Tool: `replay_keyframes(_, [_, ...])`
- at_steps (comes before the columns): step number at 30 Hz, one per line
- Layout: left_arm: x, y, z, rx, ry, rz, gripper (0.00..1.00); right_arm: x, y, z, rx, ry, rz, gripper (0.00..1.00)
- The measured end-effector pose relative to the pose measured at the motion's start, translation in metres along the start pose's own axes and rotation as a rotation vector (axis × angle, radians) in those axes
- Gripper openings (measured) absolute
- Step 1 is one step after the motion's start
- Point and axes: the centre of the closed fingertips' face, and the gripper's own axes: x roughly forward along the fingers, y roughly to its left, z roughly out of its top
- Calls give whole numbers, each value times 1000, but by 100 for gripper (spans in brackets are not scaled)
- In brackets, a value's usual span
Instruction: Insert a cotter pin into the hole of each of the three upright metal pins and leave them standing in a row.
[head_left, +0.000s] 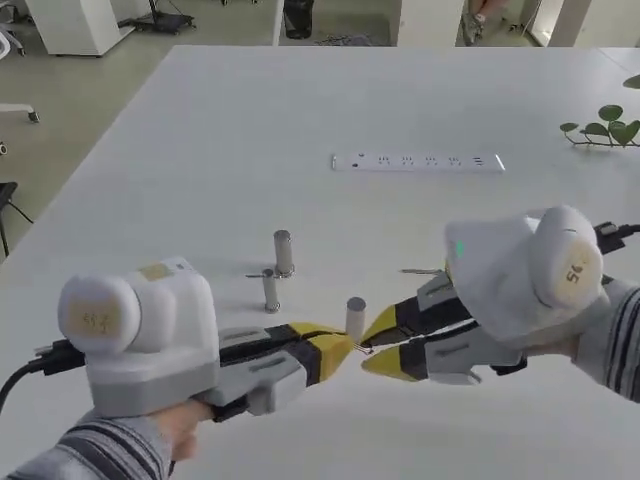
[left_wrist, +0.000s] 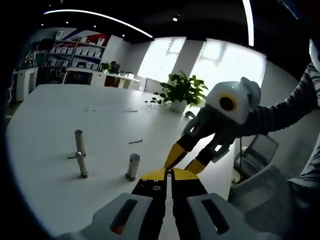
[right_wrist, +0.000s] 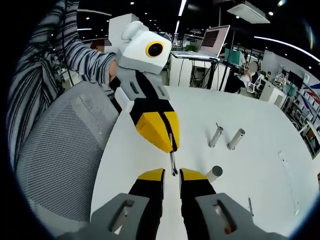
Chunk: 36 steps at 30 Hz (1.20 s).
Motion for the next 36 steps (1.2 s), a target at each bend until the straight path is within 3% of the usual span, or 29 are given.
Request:
replay_keyframes(6, [-4,-6,-5,56,24,-33,0,0,4,-1,151,-60,47,7])
replay_keyframes(15, [-5,-15,-7,86,30,-80,0,2,16,-2,234,-99,103,7])
replay_keyframes(27, [-5,-21,-7,82,29,-103,0,1,22,-2,216,-98,120,0])
replay_keyframes(36, [-6,-20,-11,81,48,-98,0,0,23,-2,119,-69,111,0])
